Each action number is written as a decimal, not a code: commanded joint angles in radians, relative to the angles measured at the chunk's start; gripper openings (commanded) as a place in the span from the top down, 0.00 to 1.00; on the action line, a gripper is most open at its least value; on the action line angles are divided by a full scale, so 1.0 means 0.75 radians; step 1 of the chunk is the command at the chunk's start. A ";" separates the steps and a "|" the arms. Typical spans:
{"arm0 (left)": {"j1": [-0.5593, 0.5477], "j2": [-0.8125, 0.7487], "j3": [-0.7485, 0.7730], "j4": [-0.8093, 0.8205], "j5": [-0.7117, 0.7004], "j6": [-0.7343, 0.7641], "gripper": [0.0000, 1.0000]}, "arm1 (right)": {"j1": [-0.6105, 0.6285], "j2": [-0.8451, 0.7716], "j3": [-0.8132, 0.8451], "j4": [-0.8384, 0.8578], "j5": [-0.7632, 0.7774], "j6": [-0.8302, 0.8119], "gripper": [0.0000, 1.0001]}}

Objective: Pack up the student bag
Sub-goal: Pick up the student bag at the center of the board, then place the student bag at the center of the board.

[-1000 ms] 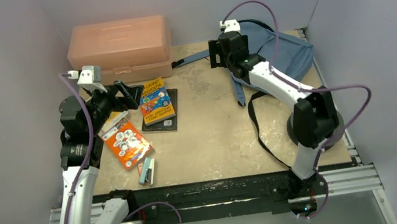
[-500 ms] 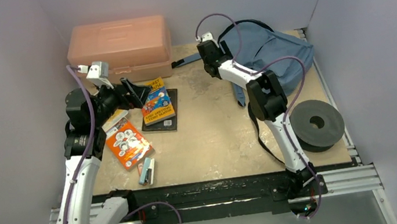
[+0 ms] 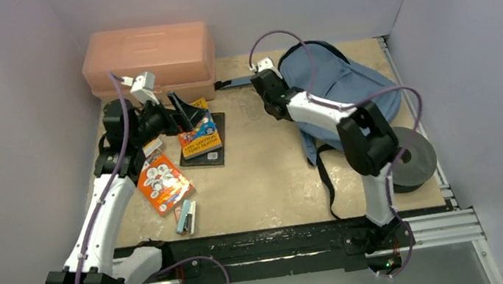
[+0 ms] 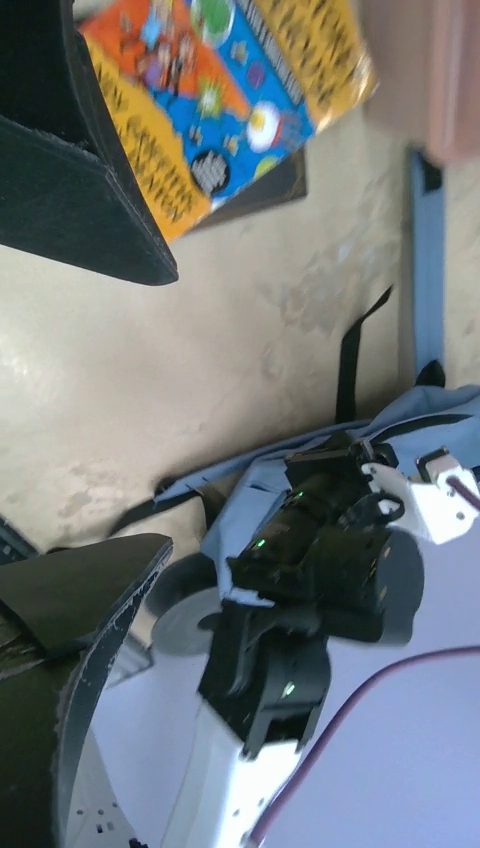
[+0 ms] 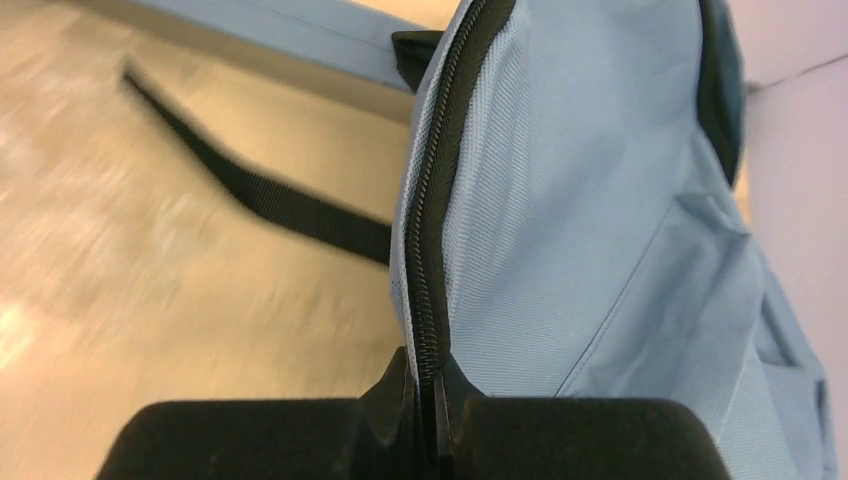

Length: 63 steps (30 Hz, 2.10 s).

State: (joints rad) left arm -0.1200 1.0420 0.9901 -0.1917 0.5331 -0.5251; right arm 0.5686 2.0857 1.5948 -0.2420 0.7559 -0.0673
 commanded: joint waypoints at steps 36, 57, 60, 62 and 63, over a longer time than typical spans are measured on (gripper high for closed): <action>-0.495 -0.067 0.074 -0.054 -0.300 -0.434 0.08 | -0.013 -1.083 -0.428 0.632 -0.920 0.138 1.00; -0.506 0.064 -0.129 -0.001 -0.325 -0.681 0.00 | 0.354 -1.370 -1.251 0.737 -0.879 0.272 1.00; -0.517 0.111 -0.088 -0.015 -0.360 -0.647 0.00 | 0.422 -1.348 -1.231 0.700 -0.809 0.426 1.00; -0.517 0.137 -0.059 -0.062 -0.399 -0.597 0.00 | 0.464 -1.339 -1.215 0.667 -0.773 0.428 1.00; -0.516 0.143 -0.058 -0.070 -0.404 -0.578 0.08 | 0.481 -1.333 -1.201 0.641 -0.772 0.433 0.98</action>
State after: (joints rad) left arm -0.5011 1.1259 0.8833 -0.2344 0.2859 -1.0069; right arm 0.8799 1.0843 0.6426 0.2398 0.1032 0.1585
